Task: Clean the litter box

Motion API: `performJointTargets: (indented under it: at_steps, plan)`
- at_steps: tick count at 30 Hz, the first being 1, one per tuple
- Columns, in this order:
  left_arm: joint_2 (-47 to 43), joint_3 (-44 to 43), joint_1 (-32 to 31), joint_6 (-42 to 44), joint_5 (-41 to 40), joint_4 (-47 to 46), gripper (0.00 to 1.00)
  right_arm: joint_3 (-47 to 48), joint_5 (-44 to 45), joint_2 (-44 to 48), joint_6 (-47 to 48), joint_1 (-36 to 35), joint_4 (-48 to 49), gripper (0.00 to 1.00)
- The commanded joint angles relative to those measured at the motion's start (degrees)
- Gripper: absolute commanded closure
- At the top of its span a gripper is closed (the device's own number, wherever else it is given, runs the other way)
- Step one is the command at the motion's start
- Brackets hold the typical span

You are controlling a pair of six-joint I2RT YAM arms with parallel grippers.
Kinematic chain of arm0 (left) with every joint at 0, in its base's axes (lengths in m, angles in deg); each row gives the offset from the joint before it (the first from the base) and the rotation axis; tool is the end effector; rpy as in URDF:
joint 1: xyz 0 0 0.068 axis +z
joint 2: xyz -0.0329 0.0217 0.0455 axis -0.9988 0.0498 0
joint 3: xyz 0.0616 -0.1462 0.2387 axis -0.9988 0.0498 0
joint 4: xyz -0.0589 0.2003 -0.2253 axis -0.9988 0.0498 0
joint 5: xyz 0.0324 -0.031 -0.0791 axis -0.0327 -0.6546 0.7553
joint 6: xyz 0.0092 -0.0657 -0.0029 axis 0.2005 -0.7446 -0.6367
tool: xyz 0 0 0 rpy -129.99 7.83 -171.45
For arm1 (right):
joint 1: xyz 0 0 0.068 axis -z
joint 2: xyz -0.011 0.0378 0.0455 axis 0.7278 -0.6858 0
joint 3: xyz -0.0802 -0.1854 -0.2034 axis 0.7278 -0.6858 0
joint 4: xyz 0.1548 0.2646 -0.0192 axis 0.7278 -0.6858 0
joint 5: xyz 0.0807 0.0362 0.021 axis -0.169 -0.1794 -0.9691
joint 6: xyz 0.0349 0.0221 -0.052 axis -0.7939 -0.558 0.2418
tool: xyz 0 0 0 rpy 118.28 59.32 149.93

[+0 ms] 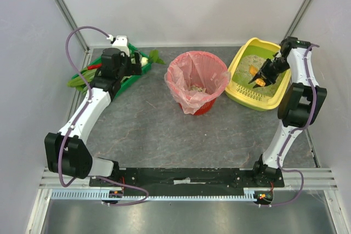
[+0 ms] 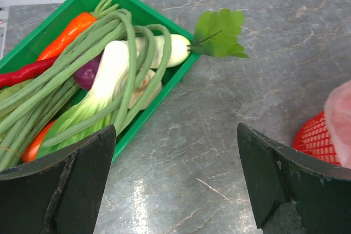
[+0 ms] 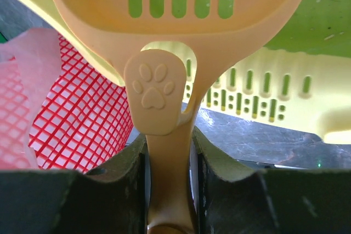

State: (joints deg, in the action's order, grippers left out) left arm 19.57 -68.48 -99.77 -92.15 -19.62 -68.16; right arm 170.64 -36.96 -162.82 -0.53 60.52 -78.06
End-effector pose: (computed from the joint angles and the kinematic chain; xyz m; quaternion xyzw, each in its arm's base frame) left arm 0.3738 -0.0781 0.3395 0.0364 0.8275 -0.0367 0.5590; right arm 0.4439 -0.0856 0.2647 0.3610 0.9045 0.2267 0.0131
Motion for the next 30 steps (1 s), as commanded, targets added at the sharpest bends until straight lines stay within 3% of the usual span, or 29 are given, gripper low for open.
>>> performJointTargets:
  at_steps: [1,9,30]
  plan:
    - [0.27,0.73,2.33,-0.25,-0.35,-3.65,0.02,2.48,-1.97,-0.69,-3.4,3.39,-6.75,1.0]
    - [1.68,-0.41,4.8,0.8,0.09,-4.26,0.02,-0.34,-6.1,-4.64,-2.7,3.58,-6.75,1.0]
    - [3.26,-1.73,7.09,0.72,0.0,-4.17,0.02,1.86,0.49,-12.38,-2.88,2.0,-6.75,1.0]
